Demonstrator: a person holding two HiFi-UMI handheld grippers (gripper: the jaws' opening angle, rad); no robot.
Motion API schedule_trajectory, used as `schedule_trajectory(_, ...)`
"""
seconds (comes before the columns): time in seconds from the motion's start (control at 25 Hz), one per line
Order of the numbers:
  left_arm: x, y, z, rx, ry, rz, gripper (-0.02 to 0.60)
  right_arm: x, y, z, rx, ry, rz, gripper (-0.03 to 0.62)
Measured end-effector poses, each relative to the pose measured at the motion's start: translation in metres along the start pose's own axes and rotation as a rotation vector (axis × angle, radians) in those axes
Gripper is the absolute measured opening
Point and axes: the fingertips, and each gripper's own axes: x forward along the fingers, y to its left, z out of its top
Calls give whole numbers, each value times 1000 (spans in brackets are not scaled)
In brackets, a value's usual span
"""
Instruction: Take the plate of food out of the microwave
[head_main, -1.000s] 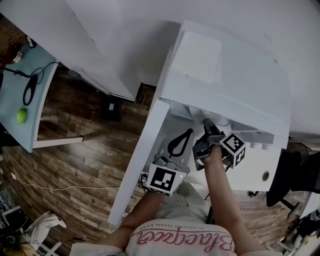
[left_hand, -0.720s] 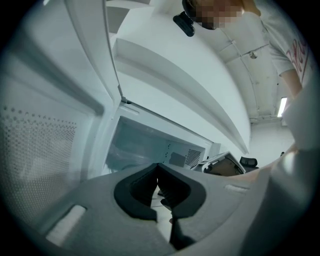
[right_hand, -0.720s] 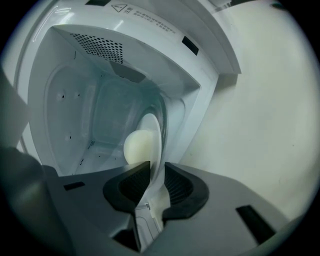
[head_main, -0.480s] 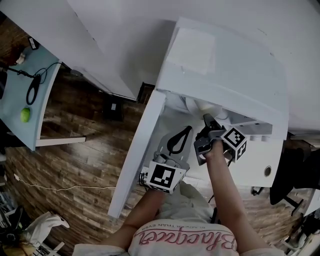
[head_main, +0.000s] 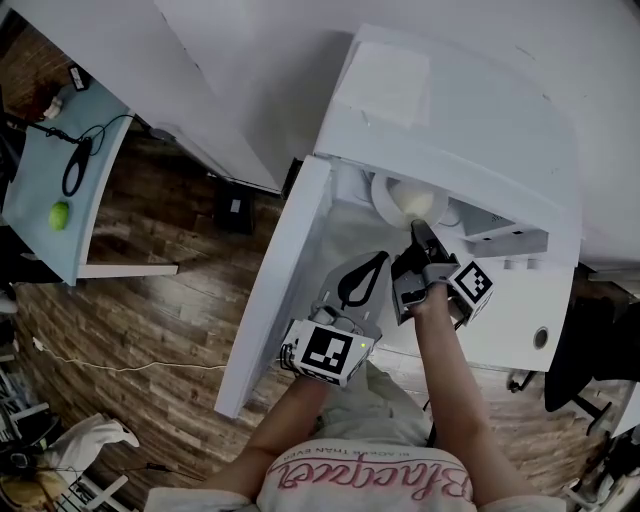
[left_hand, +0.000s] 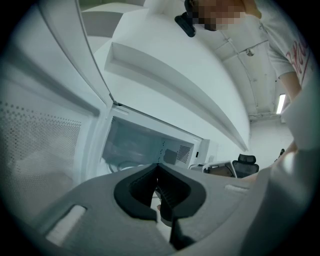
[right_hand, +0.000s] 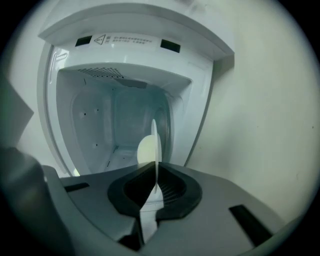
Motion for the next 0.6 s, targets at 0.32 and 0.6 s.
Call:
schedule_trajectory(0.32,-10,-14,-9,13,3,2,5,-20,-6,-4,14,20,82,21)
schedule_trajectory(0.6,-21,-28,-13,30,-3,-1,5,-42,-8,-10,8,38,122,21)
